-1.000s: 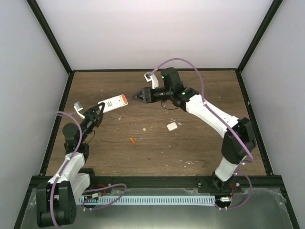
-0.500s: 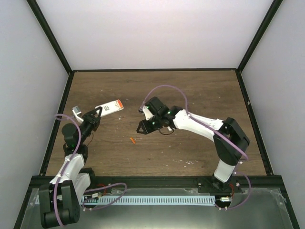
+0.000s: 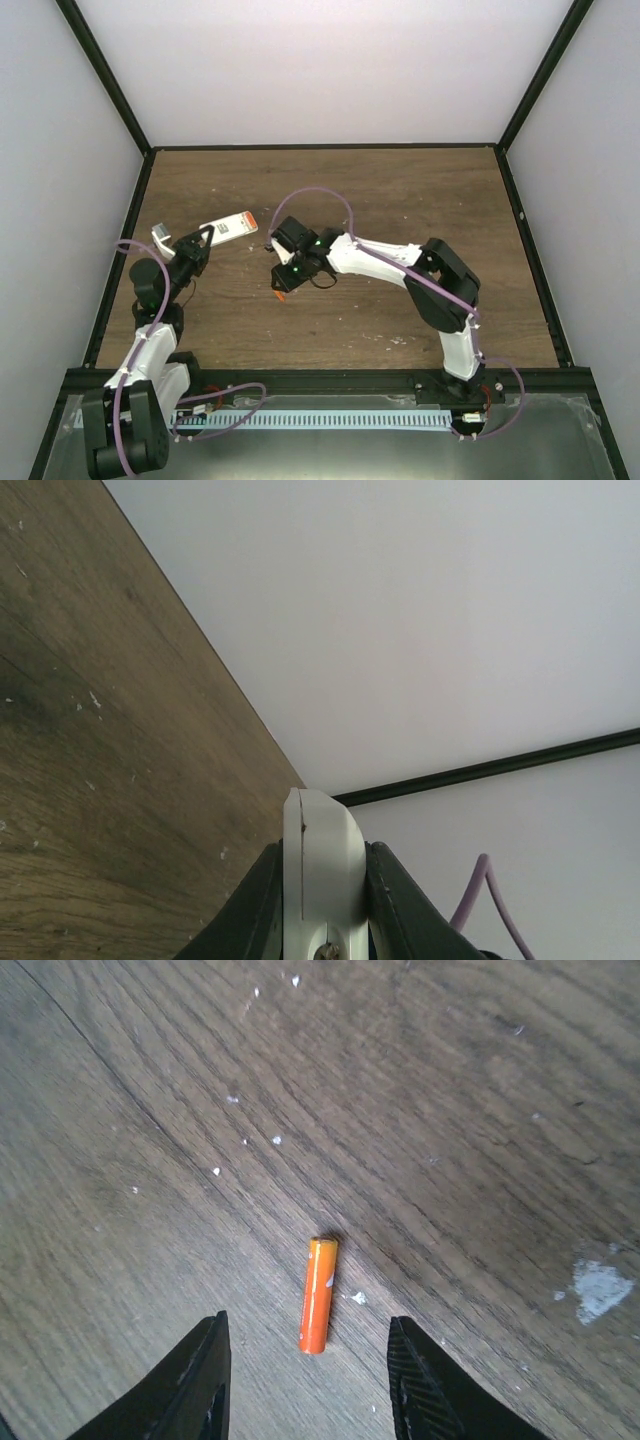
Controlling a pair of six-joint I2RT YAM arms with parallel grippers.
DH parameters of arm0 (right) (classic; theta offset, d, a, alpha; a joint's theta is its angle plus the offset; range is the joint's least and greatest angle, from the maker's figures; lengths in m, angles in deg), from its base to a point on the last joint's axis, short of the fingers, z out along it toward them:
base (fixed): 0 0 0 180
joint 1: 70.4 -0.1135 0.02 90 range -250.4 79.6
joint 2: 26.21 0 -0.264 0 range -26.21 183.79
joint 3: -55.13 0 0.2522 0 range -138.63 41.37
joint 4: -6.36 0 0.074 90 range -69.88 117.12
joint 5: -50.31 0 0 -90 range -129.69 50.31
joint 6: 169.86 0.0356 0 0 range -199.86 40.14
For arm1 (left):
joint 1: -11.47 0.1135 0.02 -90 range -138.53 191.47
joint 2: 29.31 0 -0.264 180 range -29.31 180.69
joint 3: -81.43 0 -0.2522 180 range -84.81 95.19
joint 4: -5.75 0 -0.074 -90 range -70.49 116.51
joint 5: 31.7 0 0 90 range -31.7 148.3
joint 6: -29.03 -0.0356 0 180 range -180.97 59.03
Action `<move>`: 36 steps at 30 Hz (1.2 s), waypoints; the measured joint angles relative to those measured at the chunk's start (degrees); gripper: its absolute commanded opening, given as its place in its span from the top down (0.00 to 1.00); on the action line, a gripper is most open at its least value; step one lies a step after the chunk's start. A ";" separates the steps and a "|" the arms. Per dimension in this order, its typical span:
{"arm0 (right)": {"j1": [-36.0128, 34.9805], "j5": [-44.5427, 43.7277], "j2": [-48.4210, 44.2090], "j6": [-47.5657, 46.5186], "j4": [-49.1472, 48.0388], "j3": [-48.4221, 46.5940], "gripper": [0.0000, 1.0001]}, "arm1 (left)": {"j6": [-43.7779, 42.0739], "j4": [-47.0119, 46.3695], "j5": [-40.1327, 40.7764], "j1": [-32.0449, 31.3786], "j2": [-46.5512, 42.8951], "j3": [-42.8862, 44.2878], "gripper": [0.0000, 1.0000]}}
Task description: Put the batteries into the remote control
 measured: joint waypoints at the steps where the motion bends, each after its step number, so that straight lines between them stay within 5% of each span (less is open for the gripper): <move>1: -0.22 -0.15 0.59 -0.20 0.11 -0.20 0.64 | -0.02 0.11 0.04 0.02 -0.02 0.00 1.00; 36: -4.42 -4.07 9.14 -5.27 6.62 -5.88 0.73 | -0.17 3.10 1.14 0.07 -0.74 0.00 1.00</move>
